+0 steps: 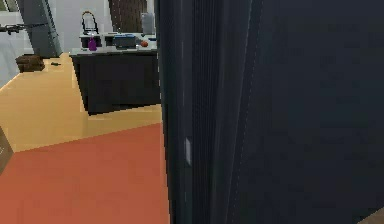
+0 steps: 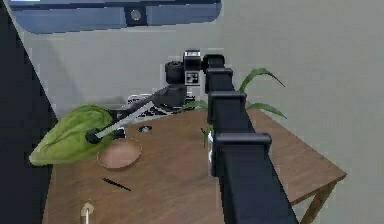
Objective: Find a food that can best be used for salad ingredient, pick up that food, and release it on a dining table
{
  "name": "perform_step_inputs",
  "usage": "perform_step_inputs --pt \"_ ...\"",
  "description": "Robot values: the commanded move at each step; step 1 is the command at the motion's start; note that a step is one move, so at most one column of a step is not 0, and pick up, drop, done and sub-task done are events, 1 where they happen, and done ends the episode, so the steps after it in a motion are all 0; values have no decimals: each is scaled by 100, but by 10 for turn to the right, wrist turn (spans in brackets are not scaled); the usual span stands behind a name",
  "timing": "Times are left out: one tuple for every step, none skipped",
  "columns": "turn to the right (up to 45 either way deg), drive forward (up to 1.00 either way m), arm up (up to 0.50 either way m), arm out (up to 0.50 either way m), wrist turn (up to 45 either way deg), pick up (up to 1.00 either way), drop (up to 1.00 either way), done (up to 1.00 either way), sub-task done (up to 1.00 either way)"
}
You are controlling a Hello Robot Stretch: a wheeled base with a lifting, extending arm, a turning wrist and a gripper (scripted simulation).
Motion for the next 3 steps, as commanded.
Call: perform_step_inputs --pt "0 0 0 0 450 0 0 0 0" --pt "0 0 0 0 360 0 0 0 0" --pt "0 0 -4 0 0 0 0 0 0"
